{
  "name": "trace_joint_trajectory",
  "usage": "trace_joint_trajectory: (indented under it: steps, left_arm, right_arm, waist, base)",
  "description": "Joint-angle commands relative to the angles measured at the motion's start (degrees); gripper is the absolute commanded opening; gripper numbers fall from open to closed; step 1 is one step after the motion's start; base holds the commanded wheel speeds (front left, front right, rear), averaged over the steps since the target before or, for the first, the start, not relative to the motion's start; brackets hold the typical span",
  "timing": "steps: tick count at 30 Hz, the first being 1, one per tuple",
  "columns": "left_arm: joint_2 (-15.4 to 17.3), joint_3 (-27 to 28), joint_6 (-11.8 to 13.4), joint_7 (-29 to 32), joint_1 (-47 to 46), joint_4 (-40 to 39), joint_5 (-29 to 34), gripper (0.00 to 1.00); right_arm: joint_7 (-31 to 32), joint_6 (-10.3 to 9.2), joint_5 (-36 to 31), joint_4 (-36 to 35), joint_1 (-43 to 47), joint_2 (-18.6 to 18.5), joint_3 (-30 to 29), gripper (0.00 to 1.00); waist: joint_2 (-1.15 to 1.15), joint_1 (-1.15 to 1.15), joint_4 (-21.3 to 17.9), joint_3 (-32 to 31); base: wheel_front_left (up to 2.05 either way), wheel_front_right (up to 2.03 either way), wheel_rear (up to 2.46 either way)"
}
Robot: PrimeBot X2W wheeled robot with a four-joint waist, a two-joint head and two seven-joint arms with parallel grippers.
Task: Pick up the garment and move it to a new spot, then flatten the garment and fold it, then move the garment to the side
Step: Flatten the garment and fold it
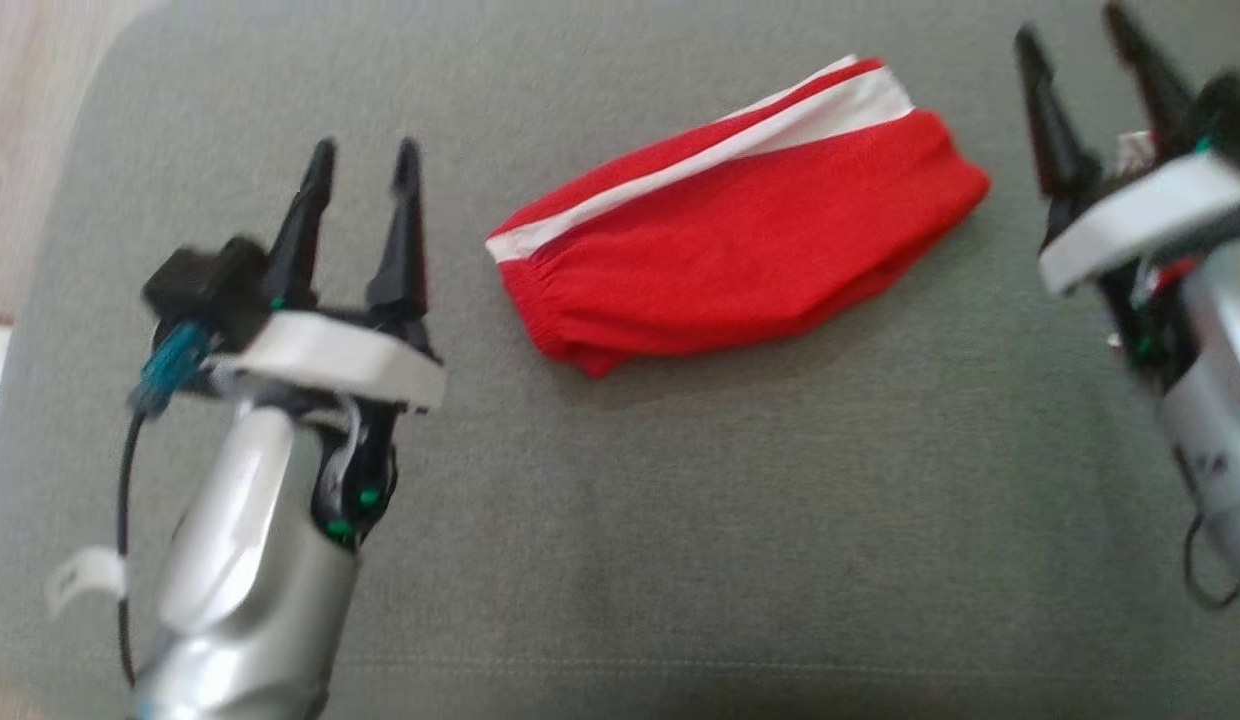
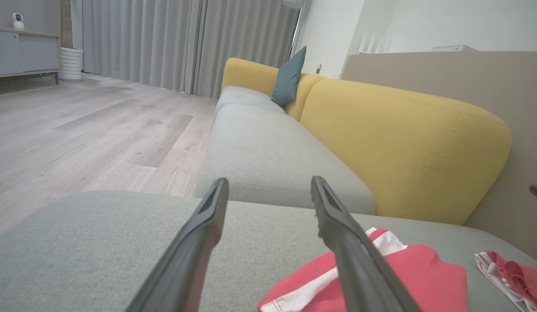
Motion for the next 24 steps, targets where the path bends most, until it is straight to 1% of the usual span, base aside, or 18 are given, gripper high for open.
trace_joint_trajectory:
  steps: [1,3,5,6,10,14,18,21,24]
  left_arm:
    - [0.70,3.73,0.35,-0.51,1.42,-3.49,0.96,1.00]
    - [0.37,4.94,0.30,-0.51,3.63,-4.47,1.71,1.00]
    - [0.13,5.99,0.22,-0.51,5.70,-5.28,2.80,1.00]
    - [0.13,5.99,0.22,-0.51,5.70,-5.28,2.80,1.00]
    - [-0.63,8.03,0.05,-0.51,9.89,-6.75,4.60,1.00]
    - [-1.25,8.92,-0.42,-0.51,14.06,-8.26,7.52,1.00]
    - [-1.99,10.72,-0.69,-0.51,17.35,-9.10,7.79,1.00]
    - [-2.32,11.12,-1.22,-0.51,18.39,-9.36,8.24,1.00]
    - [-2.50,11.11,-1.68,-0.51,18.30,-9.42,8.86,1.00]
  right_arm:
    - [-1.34,0.20,-2.25,-3.11,3.79,1.30,-2.44,1.00]
    - [-1.95,0.20,-5.91,-5.01,7.12,2.16,-4.60,1.00]
    - [-2.30,0.20,-9.07,-7.07,10.82,3.83,-7.44,1.00]
    - [-2.30,0.20,-9.07,-7.07,10.82,3.83,-7.44,1.00]
    - [-2.57,0.20,-14.52,-11.15,18.36,8.24,-13.37,1.00]
    - [-2.64,0.20,-18.55,-14.84,24.83,12.44,-17.58,1.00]
    - [-2.13,0.20,-20.94,-17.74,28.90,15.62,-20.49,1.00]
    - [-0.93,0.20,-21.80,-19.32,30.54,16.88,-21.61,1.00]
    - [0.87,0.20,-21.08,-20.32,31.35,17.89,-22.66,1.00]
  waist:
    - [0.00,0.01,-2.11,-2.62]
    - [0.00,0.01,-2.80,-3.59]
    - [0.00,0.01,-3.58,-4.45]
    - [0.00,0.01,-3.58,-4.45]
    - [0.00,0.01,-5.17,-5.92]
    - [0.00,0.01,-6.39,-7.14]
    - [0.00,0.01,-6.97,-7.80]
    - [0.00,0.01,-6.90,-7.91]
    - [0.00,0.01,-6.36,-7.49]
  base:
    - [0.00,0.00,0.00]
    - [0.00,0.00,0.00]
    - [0.00,0.00,0.00]
    - [0.00,0.00,0.00]
    - [0.00,0.00,0.00]
    - [0.00,0.00,0.00]
    - [0.00,0.00,0.00]
    - [0.00,0.00,0.00]
    - [0.00,0.00,0.00]
